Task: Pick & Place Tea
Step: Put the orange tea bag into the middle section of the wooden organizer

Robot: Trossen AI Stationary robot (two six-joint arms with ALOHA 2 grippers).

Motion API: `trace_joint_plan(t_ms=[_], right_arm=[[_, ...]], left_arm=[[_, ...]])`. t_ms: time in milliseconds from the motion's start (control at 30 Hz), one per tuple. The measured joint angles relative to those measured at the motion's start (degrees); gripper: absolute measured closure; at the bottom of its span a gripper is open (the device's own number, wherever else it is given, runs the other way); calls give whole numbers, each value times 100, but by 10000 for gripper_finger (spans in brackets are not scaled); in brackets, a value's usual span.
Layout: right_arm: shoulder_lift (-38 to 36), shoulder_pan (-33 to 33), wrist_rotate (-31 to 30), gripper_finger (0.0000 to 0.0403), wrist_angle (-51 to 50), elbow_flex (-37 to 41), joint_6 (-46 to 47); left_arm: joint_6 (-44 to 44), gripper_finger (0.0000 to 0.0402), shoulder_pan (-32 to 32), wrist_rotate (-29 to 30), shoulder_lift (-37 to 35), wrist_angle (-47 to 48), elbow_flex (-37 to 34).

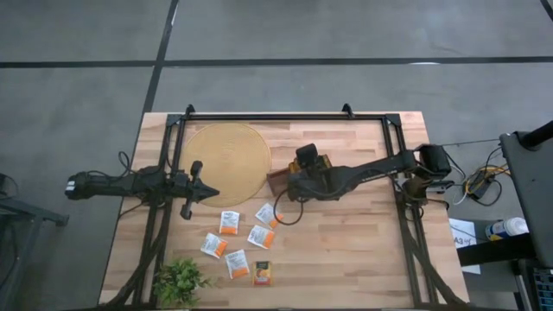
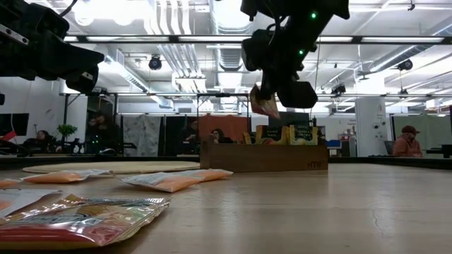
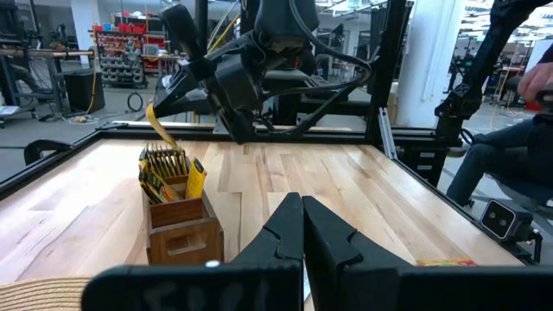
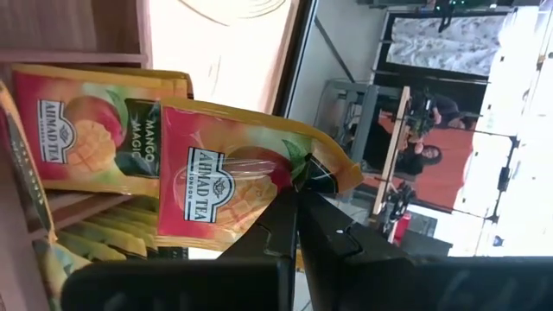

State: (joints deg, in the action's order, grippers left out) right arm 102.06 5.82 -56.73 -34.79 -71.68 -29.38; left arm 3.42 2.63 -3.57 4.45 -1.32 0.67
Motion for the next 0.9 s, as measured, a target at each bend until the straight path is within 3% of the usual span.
trace_joint_plan(t_ms=[900], right_arm=[[22, -87, 284, 394, 1448, 1003, -558]], left_arm=[[0, 401, 4, 0, 0, 0, 2]])
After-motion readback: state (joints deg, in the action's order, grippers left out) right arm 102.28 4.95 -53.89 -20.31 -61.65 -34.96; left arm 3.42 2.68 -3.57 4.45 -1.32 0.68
